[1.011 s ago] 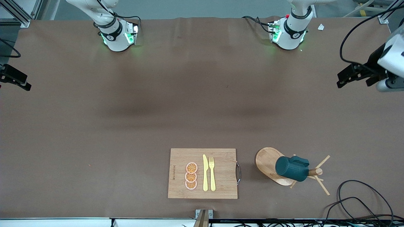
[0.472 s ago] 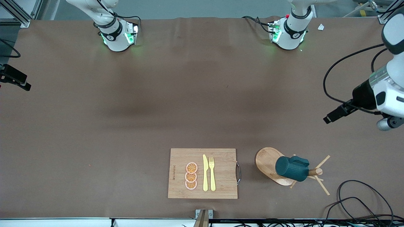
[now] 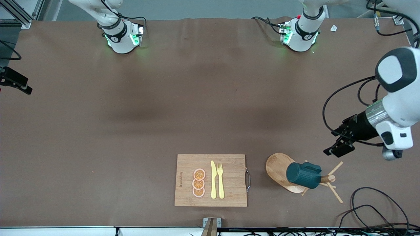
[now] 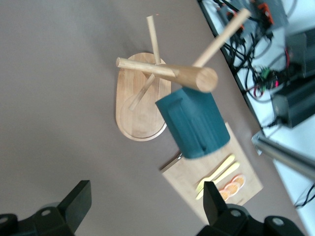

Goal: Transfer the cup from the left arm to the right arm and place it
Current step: 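Reach the left gripper down to the teal mug on the stand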

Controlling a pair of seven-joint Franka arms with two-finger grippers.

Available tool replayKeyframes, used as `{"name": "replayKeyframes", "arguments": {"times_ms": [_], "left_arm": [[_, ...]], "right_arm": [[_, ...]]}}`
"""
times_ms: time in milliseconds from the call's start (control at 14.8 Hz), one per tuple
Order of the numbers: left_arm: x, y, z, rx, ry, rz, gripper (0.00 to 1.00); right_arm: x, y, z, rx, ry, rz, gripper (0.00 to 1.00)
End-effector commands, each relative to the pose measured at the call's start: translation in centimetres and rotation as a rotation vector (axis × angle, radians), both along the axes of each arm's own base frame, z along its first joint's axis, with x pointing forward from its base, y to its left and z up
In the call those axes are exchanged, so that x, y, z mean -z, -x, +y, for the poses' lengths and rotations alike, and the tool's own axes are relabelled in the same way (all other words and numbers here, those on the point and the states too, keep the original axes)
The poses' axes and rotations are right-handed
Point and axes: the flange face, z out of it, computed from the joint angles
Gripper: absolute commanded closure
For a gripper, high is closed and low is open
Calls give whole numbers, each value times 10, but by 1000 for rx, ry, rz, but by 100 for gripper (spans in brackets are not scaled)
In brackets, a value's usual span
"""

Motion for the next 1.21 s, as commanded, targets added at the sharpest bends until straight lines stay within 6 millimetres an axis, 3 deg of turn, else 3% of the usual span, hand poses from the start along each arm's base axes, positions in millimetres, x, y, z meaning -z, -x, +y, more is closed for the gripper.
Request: {"name": "replayKeyframes", "arguments": {"times_ms": [0, 202, 472, 674, 1146], "left_arm": [[22, -18, -9, -176, 57, 20, 0], [38, -27, -22, -332, 102, 28, 0], [54, -36, -27, -348, 114, -2, 0], [77, -43, -26, -380, 147, 9, 0], [100, -51, -37, -400, 182, -14, 0]], "right_arm": [[-3, -1, 0, -9, -13, -2, 0], [-3, -1, 0, -9, -13, -2, 0], [-2, -1, 0, -9, -13, 0, 0], [-3, -1, 0, -9, -13, -2, 0], [-2, -1, -1, -8, -13, 0, 0]]}}
